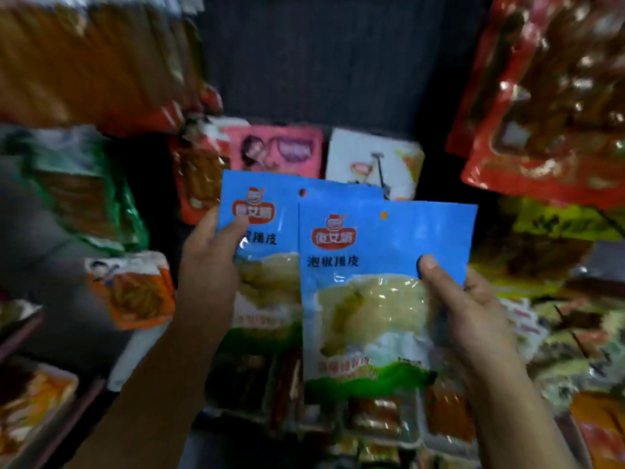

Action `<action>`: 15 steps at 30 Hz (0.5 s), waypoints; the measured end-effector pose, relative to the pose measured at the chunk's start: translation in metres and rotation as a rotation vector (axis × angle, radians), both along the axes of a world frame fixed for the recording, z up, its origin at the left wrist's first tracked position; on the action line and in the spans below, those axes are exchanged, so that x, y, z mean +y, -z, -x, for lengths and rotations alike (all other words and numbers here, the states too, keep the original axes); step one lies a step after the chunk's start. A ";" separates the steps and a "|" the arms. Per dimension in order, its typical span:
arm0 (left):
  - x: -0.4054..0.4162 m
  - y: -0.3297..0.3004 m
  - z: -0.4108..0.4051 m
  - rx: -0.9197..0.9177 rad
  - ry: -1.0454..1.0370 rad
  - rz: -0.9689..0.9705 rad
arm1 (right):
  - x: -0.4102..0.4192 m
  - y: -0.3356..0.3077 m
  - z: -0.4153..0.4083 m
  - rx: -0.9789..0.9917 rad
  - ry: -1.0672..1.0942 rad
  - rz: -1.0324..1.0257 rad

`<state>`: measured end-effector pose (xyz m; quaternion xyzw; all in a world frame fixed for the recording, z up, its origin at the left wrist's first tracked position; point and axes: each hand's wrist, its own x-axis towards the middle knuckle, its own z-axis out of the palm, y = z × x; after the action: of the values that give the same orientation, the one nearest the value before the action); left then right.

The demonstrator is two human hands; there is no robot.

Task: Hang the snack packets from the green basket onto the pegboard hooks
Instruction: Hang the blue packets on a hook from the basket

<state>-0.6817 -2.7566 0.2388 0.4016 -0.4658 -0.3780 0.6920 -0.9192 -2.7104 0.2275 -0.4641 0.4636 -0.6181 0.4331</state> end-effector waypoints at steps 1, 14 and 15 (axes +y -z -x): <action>-0.006 -0.017 -0.011 0.008 0.003 0.035 | -0.012 -0.014 -0.018 0.006 -0.005 0.046; -0.076 -0.141 -0.131 0.166 0.338 0.312 | -0.106 -0.112 -0.165 0.211 0.037 0.402; -0.080 -0.148 -0.135 0.147 0.351 0.324 | -0.110 -0.117 -0.168 0.199 0.067 0.415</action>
<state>-0.5465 -2.8362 0.3869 0.1698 -0.5312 -0.4410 0.7032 -0.7514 -2.8201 0.3441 -0.5865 0.3821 -0.6652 0.2597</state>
